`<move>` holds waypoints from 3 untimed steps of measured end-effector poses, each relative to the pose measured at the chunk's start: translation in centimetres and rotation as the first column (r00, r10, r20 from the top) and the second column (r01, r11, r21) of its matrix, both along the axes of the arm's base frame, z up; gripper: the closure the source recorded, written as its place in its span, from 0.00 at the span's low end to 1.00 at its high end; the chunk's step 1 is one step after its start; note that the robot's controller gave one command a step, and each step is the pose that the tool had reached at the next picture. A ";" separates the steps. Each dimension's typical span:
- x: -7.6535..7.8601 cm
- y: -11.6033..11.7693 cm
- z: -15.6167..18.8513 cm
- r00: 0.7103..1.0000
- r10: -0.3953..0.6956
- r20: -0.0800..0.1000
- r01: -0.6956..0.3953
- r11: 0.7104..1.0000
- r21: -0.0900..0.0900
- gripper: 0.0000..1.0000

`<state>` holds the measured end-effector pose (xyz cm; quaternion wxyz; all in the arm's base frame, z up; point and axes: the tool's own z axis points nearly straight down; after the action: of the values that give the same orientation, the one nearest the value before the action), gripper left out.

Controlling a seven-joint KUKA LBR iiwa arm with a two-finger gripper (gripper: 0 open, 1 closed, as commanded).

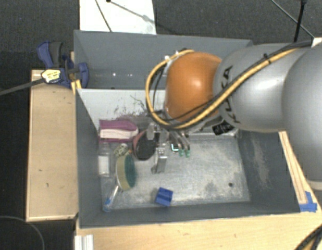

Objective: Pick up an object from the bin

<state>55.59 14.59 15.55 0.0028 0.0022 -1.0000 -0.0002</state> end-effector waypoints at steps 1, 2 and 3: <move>-3.1 4.4 -8.4 0.943 0.333 0.015 -0.333 0.943 0.000 0.00; -3.2 4.3 -8.4 0.945 0.326 0.014 -0.327 0.945 0.000 1.00; -7.4 4.7 -2.2 0.947 0.322 0.008 -0.322 0.947 0.001 1.00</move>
Offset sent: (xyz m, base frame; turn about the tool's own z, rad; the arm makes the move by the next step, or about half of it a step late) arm -0.0339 0.0433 -0.0855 -0.3412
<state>48.16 19.25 13.36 -0.0009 0.1653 -0.9862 -0.0007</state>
